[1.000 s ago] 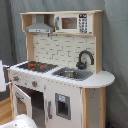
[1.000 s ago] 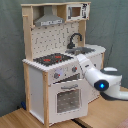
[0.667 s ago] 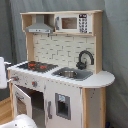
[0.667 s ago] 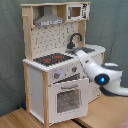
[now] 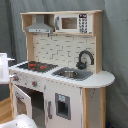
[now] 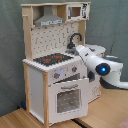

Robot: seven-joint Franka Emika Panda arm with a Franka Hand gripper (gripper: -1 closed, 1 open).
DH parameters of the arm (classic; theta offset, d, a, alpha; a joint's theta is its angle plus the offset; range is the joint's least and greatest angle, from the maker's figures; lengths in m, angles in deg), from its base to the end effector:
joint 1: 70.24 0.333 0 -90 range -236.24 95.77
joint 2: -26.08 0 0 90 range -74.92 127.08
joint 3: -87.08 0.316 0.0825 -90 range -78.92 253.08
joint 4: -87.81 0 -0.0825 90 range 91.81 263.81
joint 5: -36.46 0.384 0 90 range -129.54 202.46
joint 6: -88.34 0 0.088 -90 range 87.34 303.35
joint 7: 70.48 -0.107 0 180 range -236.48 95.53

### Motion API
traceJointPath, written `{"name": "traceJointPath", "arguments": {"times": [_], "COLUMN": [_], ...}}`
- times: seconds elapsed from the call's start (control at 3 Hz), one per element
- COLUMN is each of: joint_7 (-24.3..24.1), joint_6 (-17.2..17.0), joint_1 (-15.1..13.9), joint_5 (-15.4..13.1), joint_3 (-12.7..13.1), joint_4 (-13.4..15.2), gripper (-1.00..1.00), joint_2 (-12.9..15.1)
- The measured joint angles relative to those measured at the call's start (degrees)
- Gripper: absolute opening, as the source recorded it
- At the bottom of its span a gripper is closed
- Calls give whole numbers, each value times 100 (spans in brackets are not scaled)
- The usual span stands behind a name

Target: Play with the kitchen

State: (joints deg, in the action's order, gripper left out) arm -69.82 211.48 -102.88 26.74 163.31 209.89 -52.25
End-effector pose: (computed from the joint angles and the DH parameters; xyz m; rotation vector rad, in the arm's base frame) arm 0.2426 0.4678 0.4816 1.5486 0.7061 0.8566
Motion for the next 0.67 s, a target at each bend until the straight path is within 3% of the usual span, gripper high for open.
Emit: {"name": "traceJointPath", "arguments": {"times": [0.67], "joint_7": [1055], "joint_6": [291], "joint_1": [2], "joint_5": [325], "joint_3": [-7], "joint_4": [73], "gripper": [100], "joint_2": [480]}}
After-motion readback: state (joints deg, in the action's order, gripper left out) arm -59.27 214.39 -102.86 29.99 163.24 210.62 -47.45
